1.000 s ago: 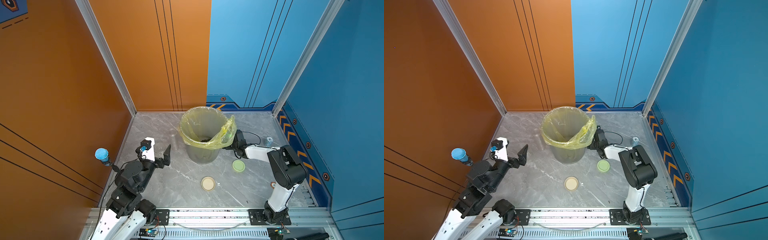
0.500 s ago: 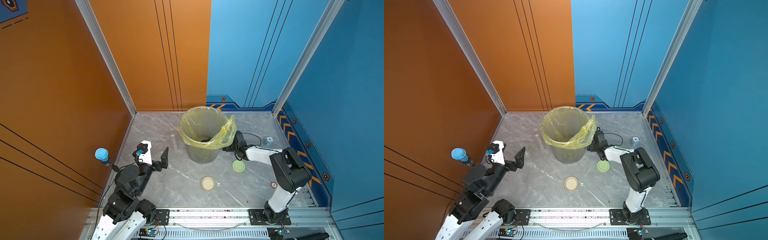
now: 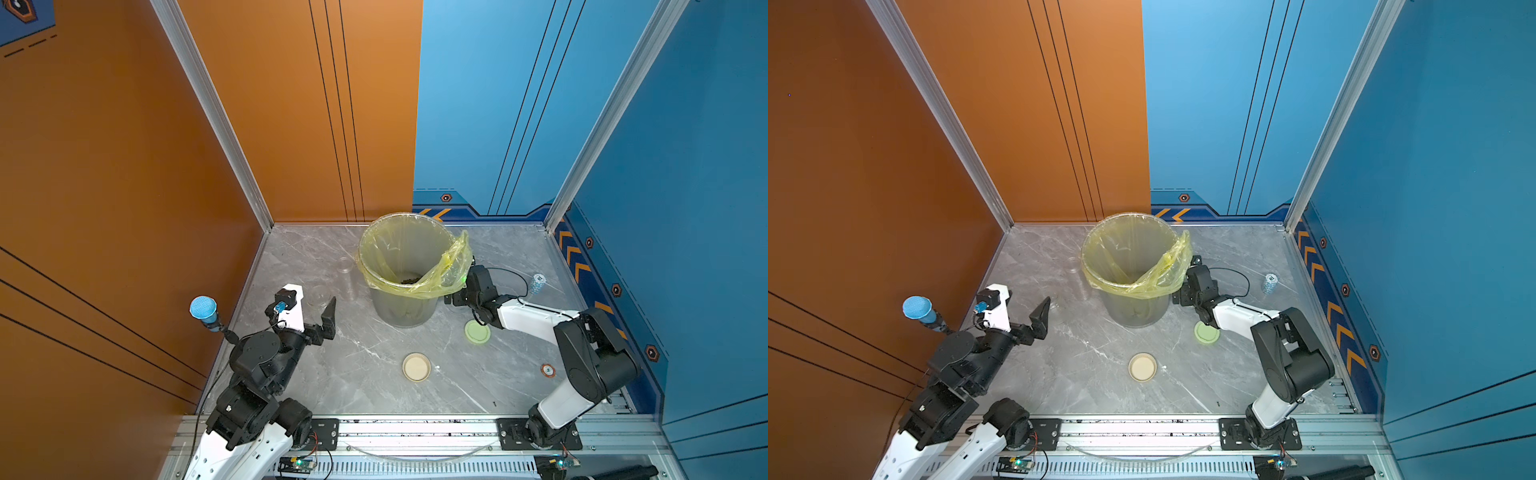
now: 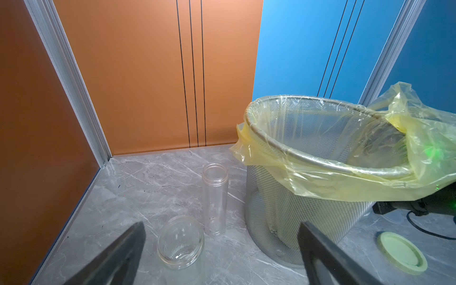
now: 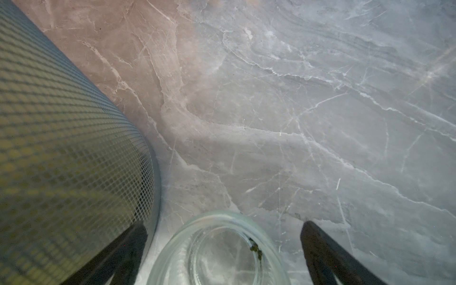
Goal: Empty moldy tea leaves from jars
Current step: Place the jar at the center of the board.
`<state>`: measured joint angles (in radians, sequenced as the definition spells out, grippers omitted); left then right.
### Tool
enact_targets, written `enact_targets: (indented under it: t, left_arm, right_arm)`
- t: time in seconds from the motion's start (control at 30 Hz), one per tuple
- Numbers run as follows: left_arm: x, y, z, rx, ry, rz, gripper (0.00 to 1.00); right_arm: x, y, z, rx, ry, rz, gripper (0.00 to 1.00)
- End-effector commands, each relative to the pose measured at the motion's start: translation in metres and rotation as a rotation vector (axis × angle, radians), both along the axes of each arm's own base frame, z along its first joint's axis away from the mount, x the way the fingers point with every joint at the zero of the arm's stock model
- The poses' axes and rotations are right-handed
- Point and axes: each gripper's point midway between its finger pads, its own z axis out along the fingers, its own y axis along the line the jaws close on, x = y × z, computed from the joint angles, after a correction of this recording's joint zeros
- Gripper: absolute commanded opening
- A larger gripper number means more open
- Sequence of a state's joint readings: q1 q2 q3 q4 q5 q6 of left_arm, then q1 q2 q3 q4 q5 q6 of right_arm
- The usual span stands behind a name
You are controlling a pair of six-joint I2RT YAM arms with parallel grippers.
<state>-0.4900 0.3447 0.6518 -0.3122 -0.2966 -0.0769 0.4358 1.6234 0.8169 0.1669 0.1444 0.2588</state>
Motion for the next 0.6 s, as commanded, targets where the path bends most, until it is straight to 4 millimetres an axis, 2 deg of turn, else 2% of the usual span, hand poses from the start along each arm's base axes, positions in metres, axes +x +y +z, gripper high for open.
enact_targets:
  t: [0.0,0.17,0.33,0.47,0.57]
  left_arm:
    - [0.002,0.006,-0.008,0.009,0.019,0.038,0.98]
    - [0.017,0.018,-0.025,0.085,0.109,0.137,0.98]
    - [0.033,0.026,-0.052,0.166,0.164,0.216,0.98]
    - [0.047,0.032,-0.082,0.192,0.195,0.263,0.98]
    - [0.058,0.038,-0.091,0.175,0.182,0.301,0.98]
  right_arm:
    - [-0.002,-0.008,0.027,0.000,-0.068,-0.037,1.00]
    - [-0.018,-0.029,0.082,0.010,-0.181,-0.088,1.00]
    - [-0.045,-0.069,0.126,0.000,-0.313,-0.206,1.00]
    - [-0.071,-0.099,0.140,-0.023,-0.421,-0.294,1.00]
    - [-0.087,-0.115,0.139,-0.080,-0.492,-0.312,1.00]
